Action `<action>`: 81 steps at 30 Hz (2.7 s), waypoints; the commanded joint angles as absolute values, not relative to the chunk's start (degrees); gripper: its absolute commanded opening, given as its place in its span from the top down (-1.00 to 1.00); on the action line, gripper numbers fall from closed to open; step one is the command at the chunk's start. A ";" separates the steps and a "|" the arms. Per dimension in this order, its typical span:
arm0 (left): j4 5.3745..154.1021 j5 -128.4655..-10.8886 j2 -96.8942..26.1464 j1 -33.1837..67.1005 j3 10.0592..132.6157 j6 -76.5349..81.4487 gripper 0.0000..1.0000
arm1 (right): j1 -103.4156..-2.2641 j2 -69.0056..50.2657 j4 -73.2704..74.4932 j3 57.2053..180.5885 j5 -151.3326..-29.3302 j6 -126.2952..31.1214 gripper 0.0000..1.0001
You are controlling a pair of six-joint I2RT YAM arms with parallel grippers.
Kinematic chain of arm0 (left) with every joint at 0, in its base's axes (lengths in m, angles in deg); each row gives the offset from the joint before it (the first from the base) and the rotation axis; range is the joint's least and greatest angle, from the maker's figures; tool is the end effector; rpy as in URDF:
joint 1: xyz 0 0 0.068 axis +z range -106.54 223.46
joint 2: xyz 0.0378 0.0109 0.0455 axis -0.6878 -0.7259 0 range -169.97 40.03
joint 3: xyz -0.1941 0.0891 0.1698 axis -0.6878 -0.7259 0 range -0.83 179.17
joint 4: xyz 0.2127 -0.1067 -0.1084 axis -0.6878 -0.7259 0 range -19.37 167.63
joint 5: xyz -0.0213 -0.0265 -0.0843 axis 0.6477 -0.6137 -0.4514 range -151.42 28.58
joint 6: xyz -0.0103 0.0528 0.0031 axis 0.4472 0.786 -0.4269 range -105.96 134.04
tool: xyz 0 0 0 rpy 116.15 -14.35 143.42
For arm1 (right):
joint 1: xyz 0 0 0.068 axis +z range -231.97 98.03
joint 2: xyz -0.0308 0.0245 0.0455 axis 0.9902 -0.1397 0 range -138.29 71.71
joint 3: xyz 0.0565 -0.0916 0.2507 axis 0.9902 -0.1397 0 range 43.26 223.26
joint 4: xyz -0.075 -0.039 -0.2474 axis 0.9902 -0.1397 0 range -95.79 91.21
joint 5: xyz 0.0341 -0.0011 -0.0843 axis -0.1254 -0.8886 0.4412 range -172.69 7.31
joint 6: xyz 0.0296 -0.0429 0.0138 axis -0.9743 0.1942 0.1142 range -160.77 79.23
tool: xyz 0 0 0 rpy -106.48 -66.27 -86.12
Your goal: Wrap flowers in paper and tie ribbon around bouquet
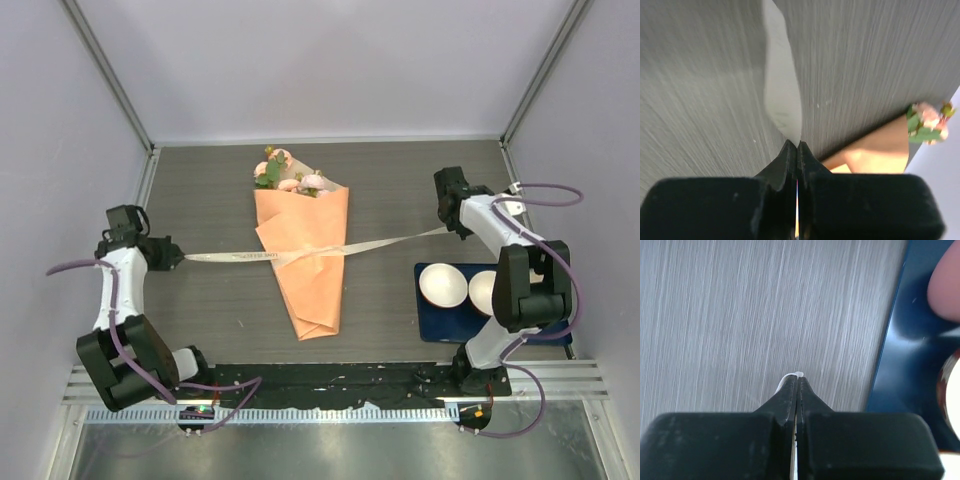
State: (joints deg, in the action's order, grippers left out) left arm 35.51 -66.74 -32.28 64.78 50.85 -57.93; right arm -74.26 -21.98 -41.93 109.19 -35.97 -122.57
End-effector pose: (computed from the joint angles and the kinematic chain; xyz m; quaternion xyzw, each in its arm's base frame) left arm 0.2250 0.0843 0.2376 -0.6984 0.6744 -0.1414 0.1934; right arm 0.3145 0.0165 0.2229 0.5979 0.6830 -0.1704 0.3834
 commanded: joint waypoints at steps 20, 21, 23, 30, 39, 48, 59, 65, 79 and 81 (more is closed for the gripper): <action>20.60 -35.85 -38.01 83.01 61.48 -47.04 1.00 | -92.15 -39.20 -46.87 128.33 -15.28 -118.47 0.99; 20.77 -36.10 -38.88 83.70 61.66 -46.96 1.00 | -93.21 -39.38 -46.96 129.21 -15.28 -118.47 0.99; 20.33 -37.41 -40.47 85.11 63.06 -47.31 0.99 | -95.83 -39.38 -45.21 129.48 -16.42 -117.33 0.99; 17.52 -35.76 -45.75 90.74 68.86 -48.01 1.00 | -99.63 -43.25 -44.41 136.15 -15.89 -115.04 0.99; 14.80 -31.28 -48.64 94.87 73.17 -48.10 0.99 | -103.84 -46.33 -40.28 138.10 -17.99 -112.40 0.99; 19.97 -34.96 -47.69 89.72 69.92 -45.64 1.00 | -100.44 -46.59 -36.95 138.19 -16.60 -108.12 0.99; 28.09 -56.05 -49.09 77.31 70.35 -35.63 0.50 | -86.28 -37.37 -30.61 134.06 -29.03 -91.24 0.35; 25.52 -58.68 -43.21 65.38 68.08 -33.33 -0.35 | -82.85 -32.63 -39.12 135.64 -48.75 -79.46 -0.87; 36.33 -70.22 -31.42 25.80 45.49 -67.33 -0.84 | -63.87 -5.37 -29.82 99.70 -87.97 -95.77 -0.89; 34.22 -69.85 -33.43 23.86 45.57 -72.50 -0.84 | -63.77 -4.41 -29.91 97.41 -85.42 -99.37 -0.89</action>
State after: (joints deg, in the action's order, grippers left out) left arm 34.35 -71.83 -32.76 26.05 46.52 -56.40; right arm -63.92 -7.75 -34.39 100.43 -82.99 -88.96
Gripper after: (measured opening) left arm 0.910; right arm 0.944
